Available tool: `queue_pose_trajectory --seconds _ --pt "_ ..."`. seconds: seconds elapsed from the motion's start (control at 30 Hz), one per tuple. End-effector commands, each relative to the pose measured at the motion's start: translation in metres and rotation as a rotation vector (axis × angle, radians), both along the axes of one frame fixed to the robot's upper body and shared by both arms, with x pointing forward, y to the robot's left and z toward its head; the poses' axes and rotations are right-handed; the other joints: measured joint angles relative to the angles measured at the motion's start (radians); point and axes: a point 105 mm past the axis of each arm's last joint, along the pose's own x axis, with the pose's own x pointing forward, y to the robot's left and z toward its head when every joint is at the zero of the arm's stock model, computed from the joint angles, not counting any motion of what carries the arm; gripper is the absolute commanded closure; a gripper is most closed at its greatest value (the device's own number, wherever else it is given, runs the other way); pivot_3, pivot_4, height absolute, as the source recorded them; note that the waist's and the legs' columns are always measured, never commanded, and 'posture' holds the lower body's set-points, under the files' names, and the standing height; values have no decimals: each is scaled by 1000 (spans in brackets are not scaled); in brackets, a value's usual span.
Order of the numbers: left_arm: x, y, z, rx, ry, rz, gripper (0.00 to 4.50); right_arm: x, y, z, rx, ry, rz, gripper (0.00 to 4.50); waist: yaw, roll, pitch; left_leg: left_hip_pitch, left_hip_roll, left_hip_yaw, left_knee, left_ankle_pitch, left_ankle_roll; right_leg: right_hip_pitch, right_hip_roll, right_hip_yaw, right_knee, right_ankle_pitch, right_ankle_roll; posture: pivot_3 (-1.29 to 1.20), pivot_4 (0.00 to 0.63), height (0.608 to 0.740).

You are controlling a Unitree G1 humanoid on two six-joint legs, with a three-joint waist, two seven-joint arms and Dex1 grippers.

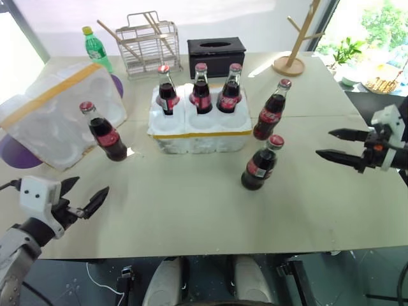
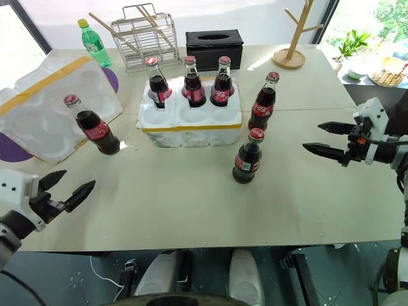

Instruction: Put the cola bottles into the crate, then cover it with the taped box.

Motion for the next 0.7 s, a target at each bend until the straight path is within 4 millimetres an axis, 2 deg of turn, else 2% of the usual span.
queue_pose_trajectory --seconds 0.03,0.1,0.2,0.3,0.47,0.7 --pt "5 3 8 14 -50 28 119 -8 -5 52 21 -86 20 0 0 1 0 0 0 0 0 0 0 0 0 0 0 0 0 0 150 740" --pt "12 2 13 19 -68 24 119 -19 4 77 42 -90 96 0 2 2 1 0 0 0 0 0 0 0 0 0 0 0 0 0 150 740" --pt "23 0 21 16 -102 19 119 -44 33 107 64 -80 273 0 4 2 1 0 0 0 0 0 0 0 0 0 0 0 0 0 150 740" --pt "37 1 26 15 -130 35 119 -68 62 125 75 -62 436 0 2 2 1 0 0 0 0 0 0 0 -2 0 0 0 0 0 150 740" --pt "60 -1 29 29 -167 60 119 -82 91 136 95 -76 541 0 2 2 1 -1 0 0 0 0 0 -1 -1 0 0 1 2 0 150 740" --pt "82 -8 32 31 -183 45 119 -85 103 125 89 -61 559 0 9 2 1 -2 -1 0 0 0 0 -2 -2 0 0 2 3 0 150 740"
